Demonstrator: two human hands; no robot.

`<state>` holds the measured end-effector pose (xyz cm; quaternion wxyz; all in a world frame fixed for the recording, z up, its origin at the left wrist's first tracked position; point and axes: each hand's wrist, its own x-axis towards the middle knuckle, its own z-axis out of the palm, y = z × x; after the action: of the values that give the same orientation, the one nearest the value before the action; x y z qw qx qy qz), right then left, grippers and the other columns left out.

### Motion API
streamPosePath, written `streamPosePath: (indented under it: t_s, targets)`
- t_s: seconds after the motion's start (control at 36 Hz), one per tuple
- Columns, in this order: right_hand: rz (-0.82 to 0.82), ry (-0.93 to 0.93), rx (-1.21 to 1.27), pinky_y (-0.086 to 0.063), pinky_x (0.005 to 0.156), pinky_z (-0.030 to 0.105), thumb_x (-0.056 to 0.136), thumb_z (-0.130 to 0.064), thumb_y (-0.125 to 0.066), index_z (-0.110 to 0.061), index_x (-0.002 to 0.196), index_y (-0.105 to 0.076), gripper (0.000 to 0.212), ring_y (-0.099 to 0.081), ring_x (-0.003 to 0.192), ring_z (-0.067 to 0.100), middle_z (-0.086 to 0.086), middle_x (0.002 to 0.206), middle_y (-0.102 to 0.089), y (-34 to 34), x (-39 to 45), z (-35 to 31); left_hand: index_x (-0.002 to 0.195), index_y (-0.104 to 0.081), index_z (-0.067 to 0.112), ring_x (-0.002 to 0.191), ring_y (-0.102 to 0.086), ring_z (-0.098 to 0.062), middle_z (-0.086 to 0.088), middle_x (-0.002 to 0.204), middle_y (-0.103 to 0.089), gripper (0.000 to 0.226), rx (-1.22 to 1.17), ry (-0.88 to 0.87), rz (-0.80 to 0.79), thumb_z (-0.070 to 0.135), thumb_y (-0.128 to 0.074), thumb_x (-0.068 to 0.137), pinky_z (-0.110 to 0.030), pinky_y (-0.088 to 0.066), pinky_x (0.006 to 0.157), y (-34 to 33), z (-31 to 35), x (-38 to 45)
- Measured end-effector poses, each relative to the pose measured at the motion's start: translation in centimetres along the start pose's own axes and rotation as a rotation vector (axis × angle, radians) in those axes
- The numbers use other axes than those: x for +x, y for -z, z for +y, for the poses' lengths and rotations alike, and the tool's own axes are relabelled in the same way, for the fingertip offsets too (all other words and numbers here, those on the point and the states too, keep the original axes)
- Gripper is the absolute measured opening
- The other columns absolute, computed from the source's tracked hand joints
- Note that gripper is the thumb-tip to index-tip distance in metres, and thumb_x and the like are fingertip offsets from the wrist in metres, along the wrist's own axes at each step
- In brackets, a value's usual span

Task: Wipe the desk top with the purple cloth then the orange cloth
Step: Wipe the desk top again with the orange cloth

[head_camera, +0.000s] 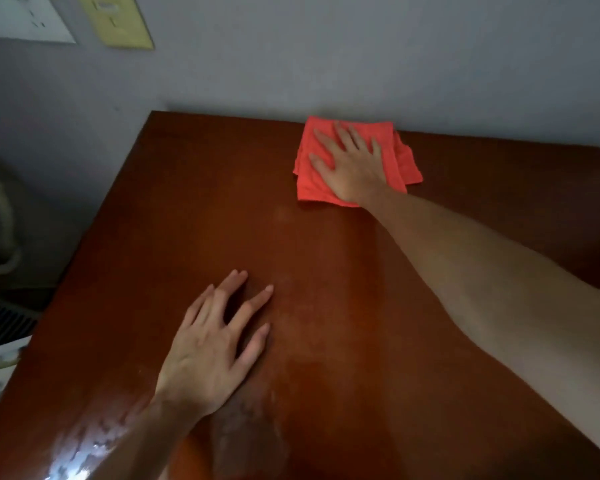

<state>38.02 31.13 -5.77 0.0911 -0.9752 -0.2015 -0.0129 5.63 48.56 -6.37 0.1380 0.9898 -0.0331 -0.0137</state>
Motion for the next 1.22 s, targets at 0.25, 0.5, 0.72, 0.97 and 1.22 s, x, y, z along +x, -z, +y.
streamPosePath:
  t_s: [0.25,0.5,0.72,0.97,1.22]
  targets:
    - [-0.009,0.055,-0.038,-0.010,0.125,0.058,0.105,-0.061,-0.029,-0.040,0.162,-0.023,0.061,-0.011,0.159,0.024,0.000,0.173,-0.015,-0.5,0.7,0.7,0.154,-0.028,0.039,0.154,-0.007,-0.011,-0.002,0.161,-0.024,0.052,-0.020,-0.025,0.037,0.054,-0.027,0.104,-0.035,-0.005,0.125,-0.1,0.0,0.0]
    - [-0.075,0.157,-0.051,-0.014,0.124,0.056,0.095,-0.067,-0.012,-0.041,0.162,-0.020,0.073,-0.012,0.159,0.023,-0.001,0.173,-0.014,0.5,-16.1,-3.8,0.142,-0.047,0.023,0.148,-0.027,-0.018,-0.004,0.149,-0.040,0.046,-0.169,-0.014,0.132,0.039,-0.031,0.103,-0.039,-0.021,0.121,-0.1,0.0,-0.1]
    - [-0.068,0.257,-0.041,-0.011,0.126,0.057,0.102,-0.063,-0.031,-0.039,0.163,-0.018,0.067,-0.004,0.160,0.021,-0.003,0.173,-0.008,0.2,-37.2,-12.1,0.134,-0.054,0.022,0.130,-0.046,-0.030,-0.010,0.140,-0.045,0.045,-0.143,0.067,0.179,0.038,-0.039,0.095,-0.046,-0.034,0.106,2.4,-2.9,-2.3]
    - [-0.085,0.330,-0.070,-0.010,0.126,0.052,0.100,-0.065,-0.036,-0.044,0.161,-0.020,0.067,-0.004,0.160,0.018,-0.004,0.173,-0.009,0.0,-36.1,-13.1,0.149,-0.037,0.030,0.140,-0.036,-0.032,-0.014,0.151,-0.036,0.051,0.042,0.104,0.046,0.051,-0.033,0.103,-0.051,-0.028,0.113,3.3,-9.5,-1.8]
    - [-0.059,0.313,-0.045,-0.019,0.121,0.053,0.096,-0.068,-0.027,-0.041,0.158,-0.032,0.068,-0.021,0.157,0.023,-0.001,0.171,-0.023,-1.2,-19.0,-10.4,0.155,-0.028,0.032,0.149,-0.023,-0.025,-0.011,0.154,-0.032,0.060,0.042,0.055,0.049,0.057,-0.019,0.101,-0.045,-0.016,0.121,2.8,-10.2,-1.3]
